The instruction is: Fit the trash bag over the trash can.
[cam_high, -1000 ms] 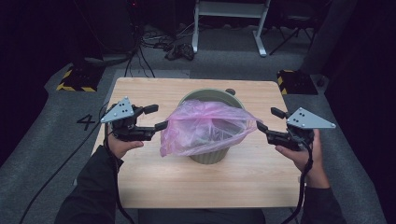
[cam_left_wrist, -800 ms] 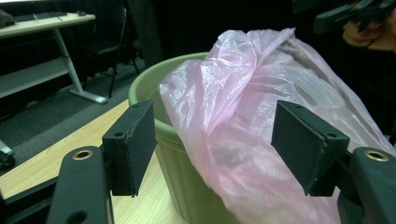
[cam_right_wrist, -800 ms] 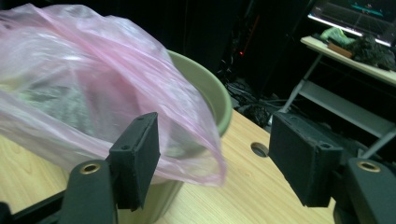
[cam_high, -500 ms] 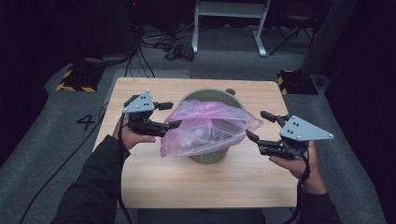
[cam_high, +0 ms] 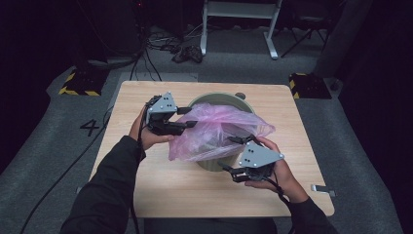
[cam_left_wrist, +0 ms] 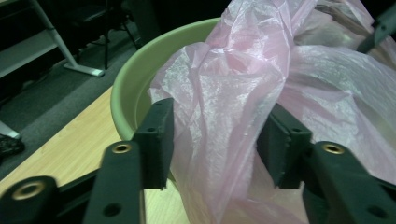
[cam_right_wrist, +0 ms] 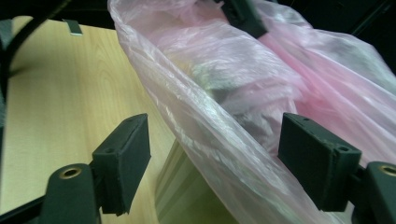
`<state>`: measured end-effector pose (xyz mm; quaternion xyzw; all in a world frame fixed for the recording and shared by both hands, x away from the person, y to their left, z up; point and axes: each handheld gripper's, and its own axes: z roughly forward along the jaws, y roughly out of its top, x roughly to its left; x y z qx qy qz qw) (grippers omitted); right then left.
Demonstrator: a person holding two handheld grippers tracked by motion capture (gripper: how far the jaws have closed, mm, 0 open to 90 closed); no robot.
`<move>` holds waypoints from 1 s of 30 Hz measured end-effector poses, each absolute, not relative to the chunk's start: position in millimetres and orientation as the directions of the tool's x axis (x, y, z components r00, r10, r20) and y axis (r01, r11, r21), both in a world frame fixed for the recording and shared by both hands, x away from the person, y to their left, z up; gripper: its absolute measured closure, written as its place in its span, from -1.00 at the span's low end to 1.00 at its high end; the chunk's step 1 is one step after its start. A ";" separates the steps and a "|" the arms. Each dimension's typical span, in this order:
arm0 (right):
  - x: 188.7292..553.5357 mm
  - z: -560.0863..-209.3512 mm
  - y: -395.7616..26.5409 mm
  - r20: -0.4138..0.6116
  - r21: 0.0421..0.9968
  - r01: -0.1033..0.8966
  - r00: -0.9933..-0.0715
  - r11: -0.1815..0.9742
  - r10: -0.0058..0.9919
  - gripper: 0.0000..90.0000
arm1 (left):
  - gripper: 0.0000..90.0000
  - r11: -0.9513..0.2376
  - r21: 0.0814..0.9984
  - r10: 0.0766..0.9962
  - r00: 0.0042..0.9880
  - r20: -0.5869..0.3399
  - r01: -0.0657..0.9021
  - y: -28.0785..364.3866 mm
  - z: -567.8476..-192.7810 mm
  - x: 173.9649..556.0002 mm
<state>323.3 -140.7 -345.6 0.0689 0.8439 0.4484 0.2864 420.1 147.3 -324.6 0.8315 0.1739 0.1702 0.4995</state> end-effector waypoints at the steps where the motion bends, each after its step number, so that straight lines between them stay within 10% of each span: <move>1: 324.4 -346.7 -139.1 -0.430 0.792 -0.143 -0.821 0.594 0.376 -0.33 | 0.32 -0.451 0.886 0.462 0.877 0.128 0.108 146.0 -324.3 420.0; 6: 330.2 -353.1 -137.5 -0.491 0.758 -0.160 -0.777 0.632 0.393 0.31 | 0.52 -0.434 0.896 0.464 0.876 0.130 0.097 146.1 -322.0 419.9; 15: 321.7 -351.1 -152.0 -0.475 0.787 -0.191 -0.795 0.587 0.378 0.16 | 0.67 -0.369 0.921 0.517 0.851 0.092 0.125 155.7 -317.4 427.6; 30: 307.5 -342.5 -168.7 -0.469 0.803 -0.225 -0.810 0.552 0.352 0.97 | 0.86 -0.381 0.917 0.557 0.821 0.123 0.120 157.1 -317.2 435.4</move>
